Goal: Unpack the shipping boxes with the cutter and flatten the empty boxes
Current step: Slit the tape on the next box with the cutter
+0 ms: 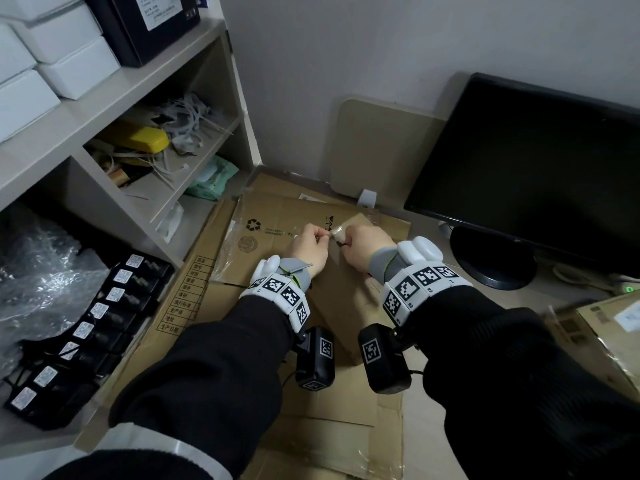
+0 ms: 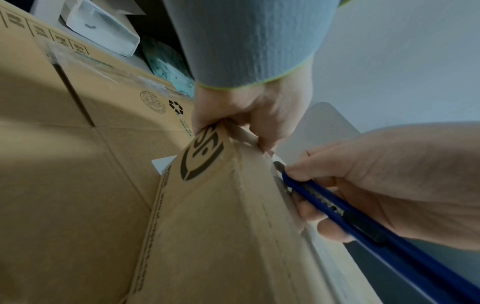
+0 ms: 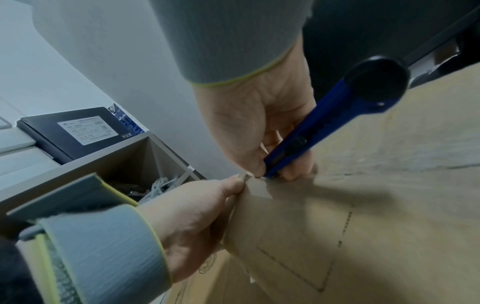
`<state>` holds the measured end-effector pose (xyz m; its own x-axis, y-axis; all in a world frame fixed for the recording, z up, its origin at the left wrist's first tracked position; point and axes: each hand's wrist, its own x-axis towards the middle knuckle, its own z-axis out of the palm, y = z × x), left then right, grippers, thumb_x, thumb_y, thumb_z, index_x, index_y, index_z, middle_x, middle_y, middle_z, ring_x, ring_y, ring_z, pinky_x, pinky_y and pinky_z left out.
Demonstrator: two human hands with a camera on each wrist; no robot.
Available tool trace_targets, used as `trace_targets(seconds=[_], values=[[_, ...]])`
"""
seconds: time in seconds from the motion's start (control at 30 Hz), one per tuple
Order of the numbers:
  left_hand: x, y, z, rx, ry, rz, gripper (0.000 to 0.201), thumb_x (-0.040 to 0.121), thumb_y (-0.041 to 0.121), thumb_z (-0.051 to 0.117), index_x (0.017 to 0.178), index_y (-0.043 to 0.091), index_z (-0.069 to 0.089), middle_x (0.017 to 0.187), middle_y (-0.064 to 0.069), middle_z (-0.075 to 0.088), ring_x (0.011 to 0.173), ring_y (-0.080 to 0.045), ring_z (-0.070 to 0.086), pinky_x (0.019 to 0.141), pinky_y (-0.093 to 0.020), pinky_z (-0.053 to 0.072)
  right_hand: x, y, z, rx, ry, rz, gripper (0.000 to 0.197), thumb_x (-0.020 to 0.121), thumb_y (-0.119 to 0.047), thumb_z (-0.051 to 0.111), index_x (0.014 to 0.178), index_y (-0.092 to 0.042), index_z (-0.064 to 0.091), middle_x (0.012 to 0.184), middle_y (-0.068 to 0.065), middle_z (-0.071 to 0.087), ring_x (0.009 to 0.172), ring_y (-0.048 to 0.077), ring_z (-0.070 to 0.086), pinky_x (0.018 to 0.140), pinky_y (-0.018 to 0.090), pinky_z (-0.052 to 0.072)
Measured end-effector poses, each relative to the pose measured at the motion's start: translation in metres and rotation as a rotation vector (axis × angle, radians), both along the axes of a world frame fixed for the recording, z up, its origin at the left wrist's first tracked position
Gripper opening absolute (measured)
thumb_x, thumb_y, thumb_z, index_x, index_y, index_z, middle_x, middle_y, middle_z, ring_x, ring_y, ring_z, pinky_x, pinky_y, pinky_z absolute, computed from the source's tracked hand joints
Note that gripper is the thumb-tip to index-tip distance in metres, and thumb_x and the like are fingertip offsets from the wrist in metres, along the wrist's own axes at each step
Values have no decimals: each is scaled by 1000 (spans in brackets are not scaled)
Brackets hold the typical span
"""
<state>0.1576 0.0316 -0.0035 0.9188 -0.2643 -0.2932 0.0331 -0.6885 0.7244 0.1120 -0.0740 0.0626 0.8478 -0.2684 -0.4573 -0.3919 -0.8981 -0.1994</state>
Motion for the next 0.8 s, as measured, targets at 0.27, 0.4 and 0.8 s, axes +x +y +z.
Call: trace_targets(seconds=[0.27,0.4,0.8], values=[[-1,-1,1,-30,-5,22,18,99,22,45,112,15,55,111,-6,61,102,-28,56,82,-33,42,-22,-7,-3,-36,-45,9,22,96,-21,46,107,-8,60,109,13,62,90,29,55,68,29,36],[-2,-1,2,-25,-10,12,20,100,22,42,115,15,54,113,-7,60,97,-28,55,79,-32,42,-37,-13,-5,-58,-42,10,21,94,-18,49,106,-7,64,106,12,64,89,28,57,68,28,39],[-3,-6,10,12,-19,-53,20,100,16,40,117,10,49,116,-13,56,104,-29,53,74,-28,33,-86,-34,-5,-107,-31,21,22,92,-21,52,93,-6,68,91,12,66,82,31,61,67,30,44]])
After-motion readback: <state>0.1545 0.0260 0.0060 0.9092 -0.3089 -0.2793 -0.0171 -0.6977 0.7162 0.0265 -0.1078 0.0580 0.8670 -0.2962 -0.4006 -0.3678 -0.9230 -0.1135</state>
